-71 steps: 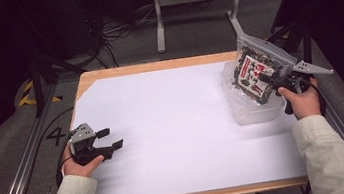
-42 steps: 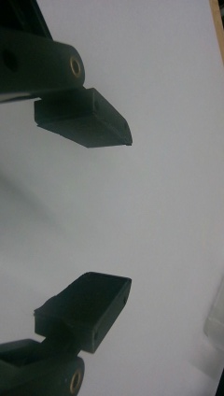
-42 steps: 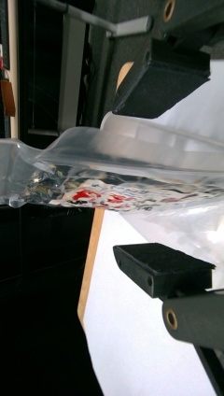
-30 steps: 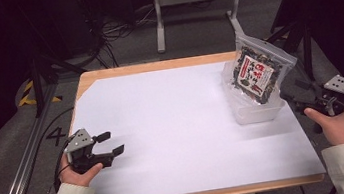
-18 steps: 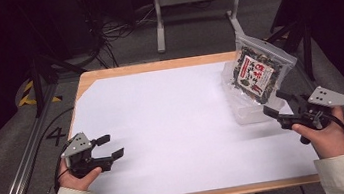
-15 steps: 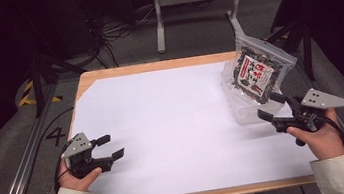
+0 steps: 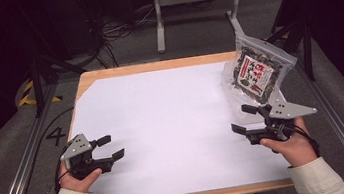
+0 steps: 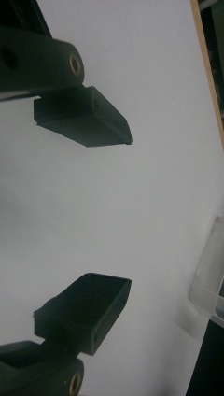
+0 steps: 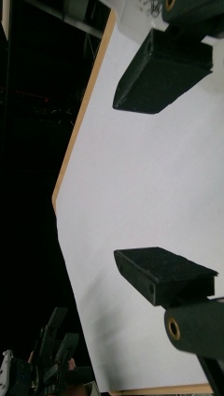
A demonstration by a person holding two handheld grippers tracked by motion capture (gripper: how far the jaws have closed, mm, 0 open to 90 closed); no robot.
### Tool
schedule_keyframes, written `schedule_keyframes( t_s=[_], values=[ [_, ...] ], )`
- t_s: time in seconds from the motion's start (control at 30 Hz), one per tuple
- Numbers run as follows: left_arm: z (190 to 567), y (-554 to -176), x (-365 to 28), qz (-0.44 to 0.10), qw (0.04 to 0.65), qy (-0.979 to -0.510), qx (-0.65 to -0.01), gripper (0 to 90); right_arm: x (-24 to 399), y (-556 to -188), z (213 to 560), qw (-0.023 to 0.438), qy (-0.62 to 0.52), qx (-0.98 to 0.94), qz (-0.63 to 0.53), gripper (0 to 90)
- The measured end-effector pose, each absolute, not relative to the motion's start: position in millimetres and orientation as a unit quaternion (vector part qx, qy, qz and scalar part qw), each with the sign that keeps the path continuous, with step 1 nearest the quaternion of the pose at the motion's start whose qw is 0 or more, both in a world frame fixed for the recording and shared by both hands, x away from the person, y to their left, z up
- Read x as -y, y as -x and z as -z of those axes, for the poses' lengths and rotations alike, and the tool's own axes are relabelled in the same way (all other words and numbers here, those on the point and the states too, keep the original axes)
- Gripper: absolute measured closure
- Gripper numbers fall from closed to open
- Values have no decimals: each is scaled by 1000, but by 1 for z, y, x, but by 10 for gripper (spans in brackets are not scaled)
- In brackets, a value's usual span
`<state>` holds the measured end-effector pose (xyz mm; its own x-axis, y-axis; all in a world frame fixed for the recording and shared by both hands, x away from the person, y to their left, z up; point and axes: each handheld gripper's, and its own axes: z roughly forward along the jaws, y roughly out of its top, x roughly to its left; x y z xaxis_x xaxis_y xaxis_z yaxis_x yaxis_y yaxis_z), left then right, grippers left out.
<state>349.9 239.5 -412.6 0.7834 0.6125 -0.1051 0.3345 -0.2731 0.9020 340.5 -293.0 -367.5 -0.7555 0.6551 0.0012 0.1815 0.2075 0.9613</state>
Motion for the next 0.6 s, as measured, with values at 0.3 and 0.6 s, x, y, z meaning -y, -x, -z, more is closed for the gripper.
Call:
schedule_keyframes(
  t_s=[0.3, 0.6],
  values=[
    [414, -349, -238, -136, 522, -789, -294, 268, 272, -352, 398, 208, -273, -756, -558, 247],
    [417, -349, -236, -132, 526, -788, -292, 267, 272, -360, 423, 213, -275, -754, -557, 246]
  ],
)
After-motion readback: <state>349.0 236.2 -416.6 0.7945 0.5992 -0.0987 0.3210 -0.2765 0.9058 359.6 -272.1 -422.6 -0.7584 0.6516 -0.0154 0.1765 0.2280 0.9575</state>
